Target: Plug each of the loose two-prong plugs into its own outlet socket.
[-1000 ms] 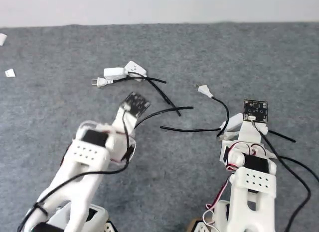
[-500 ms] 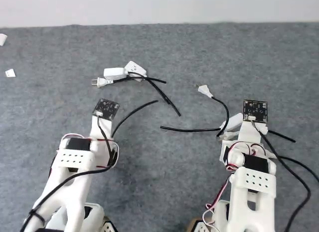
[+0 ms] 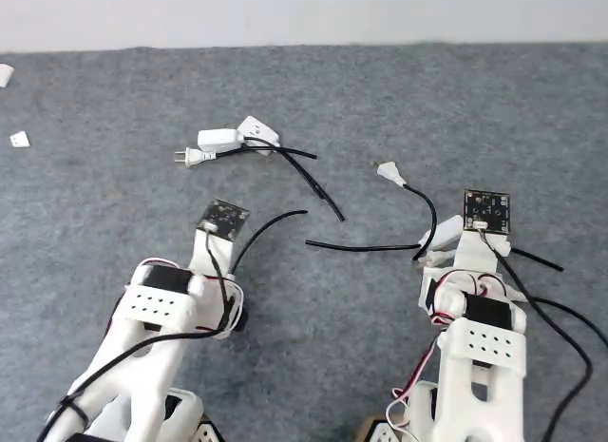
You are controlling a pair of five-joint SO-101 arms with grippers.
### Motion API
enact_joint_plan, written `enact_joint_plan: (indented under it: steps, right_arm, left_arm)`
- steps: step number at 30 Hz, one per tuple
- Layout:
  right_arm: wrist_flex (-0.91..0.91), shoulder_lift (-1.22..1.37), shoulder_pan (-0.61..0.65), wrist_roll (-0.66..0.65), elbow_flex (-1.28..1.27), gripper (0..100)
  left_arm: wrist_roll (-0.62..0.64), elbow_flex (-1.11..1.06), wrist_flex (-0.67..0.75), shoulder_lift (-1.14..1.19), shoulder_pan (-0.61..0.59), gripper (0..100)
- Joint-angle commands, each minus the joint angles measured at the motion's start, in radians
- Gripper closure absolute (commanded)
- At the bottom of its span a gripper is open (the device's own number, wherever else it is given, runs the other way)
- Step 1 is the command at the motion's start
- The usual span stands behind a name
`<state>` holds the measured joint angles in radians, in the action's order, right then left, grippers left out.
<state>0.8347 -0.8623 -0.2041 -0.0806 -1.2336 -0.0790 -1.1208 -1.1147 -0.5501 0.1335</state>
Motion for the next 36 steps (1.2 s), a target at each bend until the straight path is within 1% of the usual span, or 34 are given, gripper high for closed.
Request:
enact_joint_plan:
  steps: [1, 3, 6, 11, 13, 16, 20, 23, 28, 31, 36]
  right_arm:
    - [-0.016, -0.018, 0.01, 0.0, 0.005, 95.8]
    - [-0.016, -0.018, 0.01, 0.0, 0.005, 95.8]
    - [-0.016, -0.018, 0.01, 0.0, 0.005, 95.8]
    - [-0.016, -0.018, 0.01, 0.0, 0.005, 95.8]
    - [-0.016, -0.018, 0.01, 0.0, 0.005, 95.8]
    - [-0.015, -0.018, 0.01, 0.0, 0.005, 95.8]
    - [-0.015, -0.018, 0.01, 0.0, 0.005, 95.8]
    - [-0.015, -0.018, 0.01, 0.0, 0.005, 95.8]
    - [-0.018, -0.018, 0.01, 0.0, -0.002, 95.8]
    - [-0.018, -0.019, 0.01, 0.0, -0.002, 95.8]
    - [-0.018, -0.019, 0.01, 0.0, -0.002, 95.8]
  left_arm:
    - [-0.017, 0.058, -0.014, -0.058, 0.025, 83]
    - [-0.02, 0.079, -0.041, -0.11, 0.023, 87]
    - [-0.077, 0.107, -0.112, -0.224, 0.023, 91]
    - [-0.107, 0.102, -0.196, -0.471, 0.021, 92]
    - [-0.107, 0.081, -0.209, -0.568, 0.02, 93]
    - [-0.107, 0.027, -0.181, -0.66, -0.028, 93]
    - [-0.101, -0.073, -0.086, -0.612, -0.058, 93]
    - [-0.097, -0.096, -0.023, -0.534, -0.058, 99]
    - [0.0, -0.082, 0.077, -0.381, -0.061, 99]
    - [0.006, -0.047, 0.101, -0.276, -0.086, 99]
    - [0.006, -0.031, 0.104, -0.123, -0.078, 99]
